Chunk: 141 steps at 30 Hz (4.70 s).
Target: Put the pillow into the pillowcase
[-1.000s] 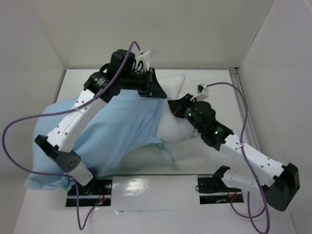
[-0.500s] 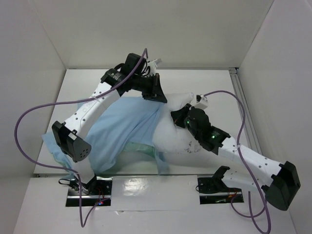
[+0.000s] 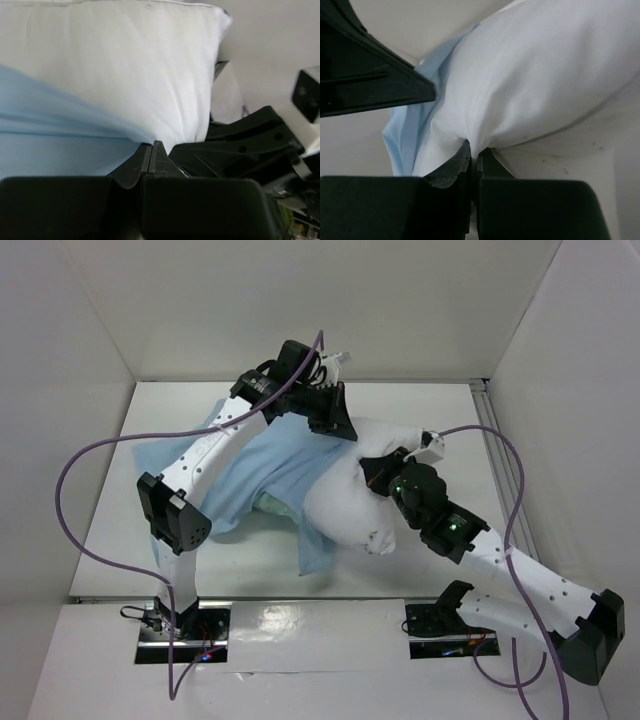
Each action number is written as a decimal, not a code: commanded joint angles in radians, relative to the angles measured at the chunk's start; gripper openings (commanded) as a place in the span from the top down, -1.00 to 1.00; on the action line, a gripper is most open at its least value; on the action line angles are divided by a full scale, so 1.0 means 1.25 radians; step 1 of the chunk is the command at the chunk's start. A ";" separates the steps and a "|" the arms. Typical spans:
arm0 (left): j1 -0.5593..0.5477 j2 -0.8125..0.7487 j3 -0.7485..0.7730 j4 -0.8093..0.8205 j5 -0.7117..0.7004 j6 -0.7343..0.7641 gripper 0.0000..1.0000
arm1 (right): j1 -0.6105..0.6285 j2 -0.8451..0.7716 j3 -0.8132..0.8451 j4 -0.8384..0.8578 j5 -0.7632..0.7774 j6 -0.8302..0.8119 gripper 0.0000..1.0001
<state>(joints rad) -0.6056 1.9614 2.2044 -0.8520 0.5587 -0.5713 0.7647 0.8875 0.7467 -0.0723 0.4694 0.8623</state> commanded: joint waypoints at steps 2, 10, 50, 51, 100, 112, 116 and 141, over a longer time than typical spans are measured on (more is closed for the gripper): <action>-0.060 -0.088 -0.117 0.096 -0.016 0.025 1.00 | 0.040 0.126 0.001 0.120 -0.235 -0.018 1.00; -0.100 -0.312 -0.295 -0.064 -0.333 0.053 0.23 | 0.057 0.269 0.036 0.140 -0.406 -0.049 0.73; -0.166 -0.339 -0.419 -0.412 -0.722 -0.190 -0.51 | -0.018 0.329 0.177 -0.189 -0.353 -0.200 -0.07; -0.166 -0.349 -0.467 -0.412 -0.734 -0.207 -0.51 | -0.034 0.329 0.177 -0.167 -0.362 -0.200 -0.31; 0.040 -0.060 -0.001 -0.288 -0.770 -0.212 1.00 | 0.053 0.287 0.185 -0.113 -0.680 -0.213 1.00; -0.080 -0.038 -0.125 -0.112 -0.774 -0.317 1.00 | 0.039 0.289 0.169 -0.136 -0.607 -0.244 1.00; -0.087 -0.030 -0.125 -0.105 -0.782 -0.333 1.00 | 0.081 0.307 0.198 -0.045 -0.637 -0.183 1.00; 0.128 -0.272 -0.322 -0.021 -0.665 0.003 -0.45 | 0.101 0.164 0.281 -0.628 -0.117 -0.099 -0.42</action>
<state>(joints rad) -0.5270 1.5639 1.8778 -0.9535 -0.2367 -0.6136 0.9047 1.0679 1.0279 -0.6724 0.1307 0.6506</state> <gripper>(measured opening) 0.719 0.765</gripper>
